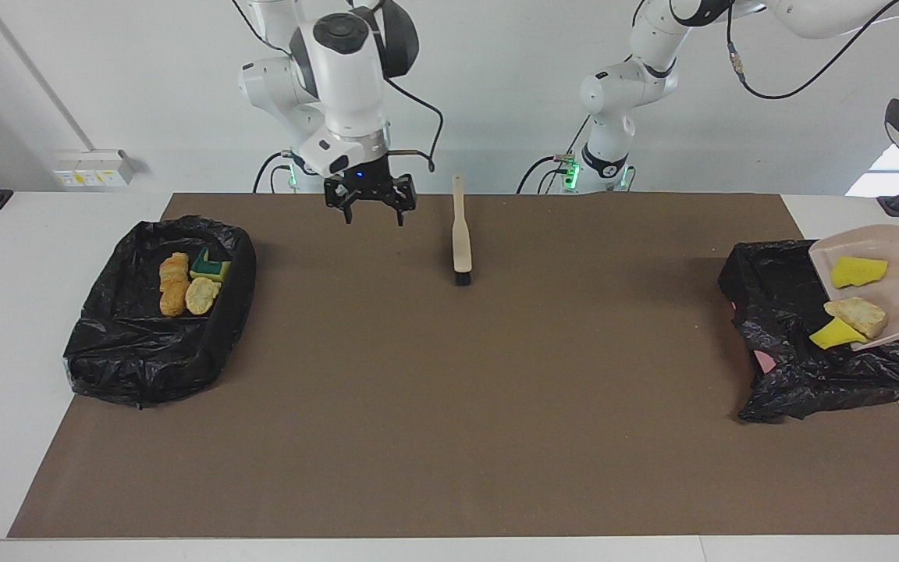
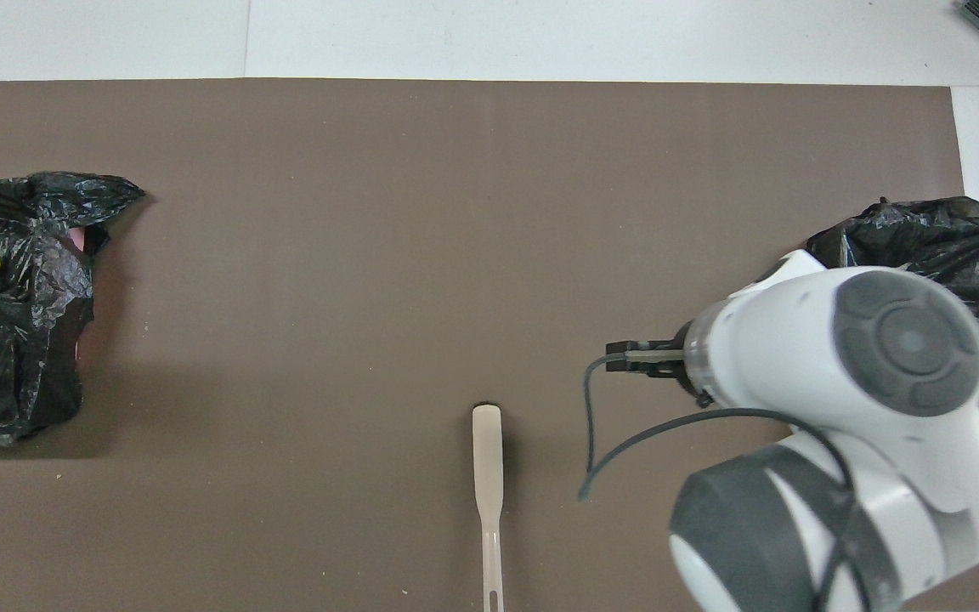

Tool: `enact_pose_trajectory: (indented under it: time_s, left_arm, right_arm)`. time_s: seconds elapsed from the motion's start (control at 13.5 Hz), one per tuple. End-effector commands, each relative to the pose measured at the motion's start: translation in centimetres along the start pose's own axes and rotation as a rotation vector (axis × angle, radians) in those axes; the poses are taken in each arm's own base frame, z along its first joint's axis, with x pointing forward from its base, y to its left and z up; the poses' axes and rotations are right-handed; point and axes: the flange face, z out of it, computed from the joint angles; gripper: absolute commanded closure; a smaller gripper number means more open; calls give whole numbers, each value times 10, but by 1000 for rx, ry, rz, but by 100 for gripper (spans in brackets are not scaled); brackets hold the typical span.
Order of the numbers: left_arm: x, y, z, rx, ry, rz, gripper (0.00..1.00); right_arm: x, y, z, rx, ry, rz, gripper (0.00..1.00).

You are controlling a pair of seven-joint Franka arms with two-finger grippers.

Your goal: Sweep and dump trash in bin

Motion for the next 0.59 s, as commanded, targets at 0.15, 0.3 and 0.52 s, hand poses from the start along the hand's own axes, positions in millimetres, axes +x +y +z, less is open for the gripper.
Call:
enact_pose_trajectory:
  time_s: [0.15, 0.3, 0.52]
  left_arm:
    - [1, 15, -40, 3, -241, -45, 100]
    - [5, 22, -48, -33, -305, -124, 100]
    - [31, 17, -83, -86, -344, -168, 100]
  right_arm:
    - [39, 116, -51, -48, 69, 8, 0]
    - [47, 150, -71, -80, 97, 32, 0]
    - [42, 197, -105, -70, 29, 7, 0]
